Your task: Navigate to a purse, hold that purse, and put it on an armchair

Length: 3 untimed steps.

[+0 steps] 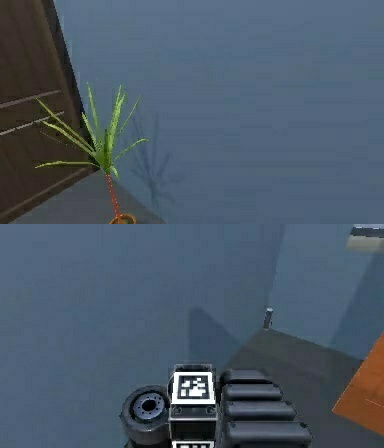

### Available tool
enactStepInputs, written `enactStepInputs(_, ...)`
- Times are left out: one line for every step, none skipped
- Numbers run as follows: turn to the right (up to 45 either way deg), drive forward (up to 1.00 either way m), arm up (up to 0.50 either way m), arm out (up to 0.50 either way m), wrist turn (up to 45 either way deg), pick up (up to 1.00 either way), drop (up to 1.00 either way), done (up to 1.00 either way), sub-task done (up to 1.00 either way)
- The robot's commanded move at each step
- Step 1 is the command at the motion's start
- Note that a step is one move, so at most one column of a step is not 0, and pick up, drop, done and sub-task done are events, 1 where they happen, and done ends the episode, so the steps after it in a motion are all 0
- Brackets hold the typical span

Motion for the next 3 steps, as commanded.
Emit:
enactStepInputs(-45.0,0.0,0.0,0.0,0.0,0.0,0.0,0.0,0.0)
enactStepInputs(-3.0,0.0,0.0,0.0,0.0,0.0,0.0,0.0,0.0)
enactStepInputs(0.0,0.15,0.0,0.0,0.0,0.0,0.0,0.0,0.0)
